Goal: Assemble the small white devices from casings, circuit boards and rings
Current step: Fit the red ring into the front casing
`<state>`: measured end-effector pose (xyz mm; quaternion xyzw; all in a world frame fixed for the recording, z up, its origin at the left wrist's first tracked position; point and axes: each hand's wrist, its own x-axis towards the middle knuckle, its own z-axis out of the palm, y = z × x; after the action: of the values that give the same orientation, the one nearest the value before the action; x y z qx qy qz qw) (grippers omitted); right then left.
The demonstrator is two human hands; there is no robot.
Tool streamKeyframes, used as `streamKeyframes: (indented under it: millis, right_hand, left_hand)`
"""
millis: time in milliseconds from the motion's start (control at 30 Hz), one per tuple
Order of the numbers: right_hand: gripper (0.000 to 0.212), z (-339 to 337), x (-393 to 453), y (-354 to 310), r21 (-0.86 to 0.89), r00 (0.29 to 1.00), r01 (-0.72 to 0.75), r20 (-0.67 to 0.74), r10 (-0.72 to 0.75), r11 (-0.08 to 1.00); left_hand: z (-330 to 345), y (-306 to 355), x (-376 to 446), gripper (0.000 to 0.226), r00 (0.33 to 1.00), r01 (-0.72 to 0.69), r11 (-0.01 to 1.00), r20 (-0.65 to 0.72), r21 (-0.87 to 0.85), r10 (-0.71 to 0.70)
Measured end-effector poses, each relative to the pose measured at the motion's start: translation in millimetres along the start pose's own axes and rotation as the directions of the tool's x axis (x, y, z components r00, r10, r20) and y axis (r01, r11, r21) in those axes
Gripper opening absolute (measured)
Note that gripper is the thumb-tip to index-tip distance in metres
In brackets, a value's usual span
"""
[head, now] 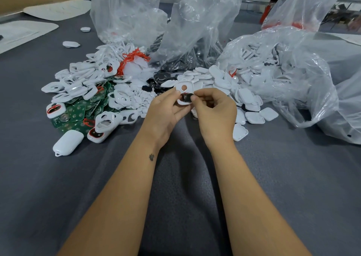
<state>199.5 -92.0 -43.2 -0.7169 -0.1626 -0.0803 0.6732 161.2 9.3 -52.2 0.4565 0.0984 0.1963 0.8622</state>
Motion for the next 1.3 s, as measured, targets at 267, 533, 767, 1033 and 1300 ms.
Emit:
streamKeyframes:
  millis: [267,533,767,1033,1300]
  right_hand:
    - [0.015,1.5,-0.9,-0.8,0.008,0.999,0.024,-0.039,-0.024,1.0]
    - [0.029,1.1,-0.2,2.2,-0.022,0.996,0.038,-0.078,-0.04,0.999]
    - [0.005,2.0,-4.4,8.8,-0.306,0.967,0.227,-0.042,-0.251,0.925]
    - [0.011,0.0,-3.9,10.1,-0.406,0.968,0.245,0.044,-0.248,0.88]
    - [0.019,1.4,-5.2,2.2,-0.118,0.987,-0.018,0.155,0.036,0.993]
  left_hand:
    - [-1.3,1.8,-2.5,0.023,0.992,-0.032,0.999,0.127,0.04,0.027]
    - [-2.9,0.2,-3.6,0.029,0.971,-0.079,0.994,0.232,0.079,0.059]
    - [-5.0,-1.2,-0.6,0.023,0.996,0.011,0.998,0.085,0.067,-0.017]
    - [-3.8,-1.6,-0.5,0.03,0.998,-0.018,0.99,0.06,0.137,0.01]
    - [-4.6,-4.1,0.0,0.024,0.998,-0.059,0.986,0.013,0.155,0.057]
